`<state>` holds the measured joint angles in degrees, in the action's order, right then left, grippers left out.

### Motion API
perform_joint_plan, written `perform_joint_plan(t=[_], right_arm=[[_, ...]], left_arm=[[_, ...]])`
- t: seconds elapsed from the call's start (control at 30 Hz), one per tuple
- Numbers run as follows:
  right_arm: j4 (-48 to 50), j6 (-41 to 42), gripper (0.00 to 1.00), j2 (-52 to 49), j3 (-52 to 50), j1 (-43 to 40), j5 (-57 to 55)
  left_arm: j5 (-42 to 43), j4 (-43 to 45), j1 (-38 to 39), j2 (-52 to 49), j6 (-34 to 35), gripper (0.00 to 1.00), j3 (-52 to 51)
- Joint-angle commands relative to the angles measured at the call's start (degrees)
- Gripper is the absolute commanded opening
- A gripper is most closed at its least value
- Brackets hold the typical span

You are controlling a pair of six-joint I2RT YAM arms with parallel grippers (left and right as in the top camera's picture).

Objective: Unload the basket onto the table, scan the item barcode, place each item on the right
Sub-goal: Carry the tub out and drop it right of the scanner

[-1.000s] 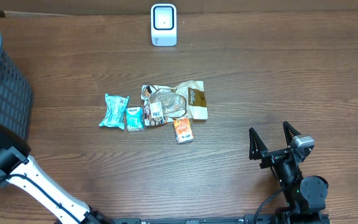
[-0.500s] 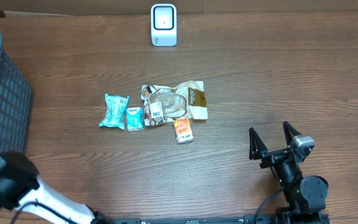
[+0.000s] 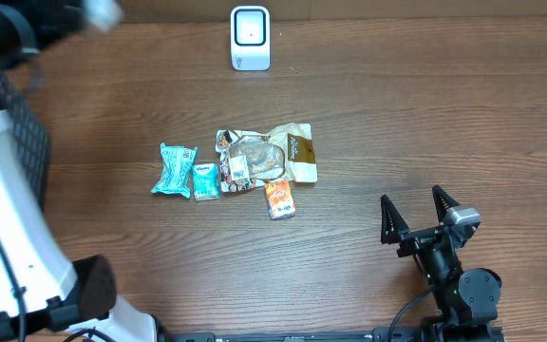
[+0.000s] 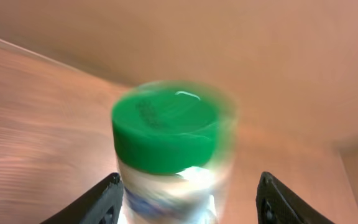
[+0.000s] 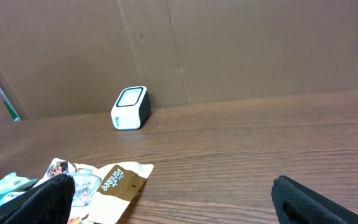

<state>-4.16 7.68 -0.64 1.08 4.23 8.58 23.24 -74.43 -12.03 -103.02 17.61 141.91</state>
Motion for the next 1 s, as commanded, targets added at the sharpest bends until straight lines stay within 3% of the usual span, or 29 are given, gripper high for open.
perform_joint_plan(t=[0.0, 0.17, 0.37, 0.97], right_arm=[[0.17, 0.00, 1.00, 0.39, -0.61, 0.37, -0.11], [0.17, -0.02, 1.00, 0.39, -0.61, 0.37, -0.11], [0.17, -0.02, 1.00, 0.39, -0.61, 0.37, -0.11], [0.17, 0.00, 1.00, 0.39, -0.61, 0.37, -0.11]], left_arm=[[-4.09, -3.45, 9.84, -4.33, -5.75, 0.59, 0.70], [-5.92, -7.30, 20.79, -12.37, -6.62, 0.61, 0.70], [-6.75, -7.85, 27.93, -20.15, -7.34, 0.60, 0.70], [-11.26, -4.59, 35.45, -22.12, -7.37, 0.64, 0.70]])
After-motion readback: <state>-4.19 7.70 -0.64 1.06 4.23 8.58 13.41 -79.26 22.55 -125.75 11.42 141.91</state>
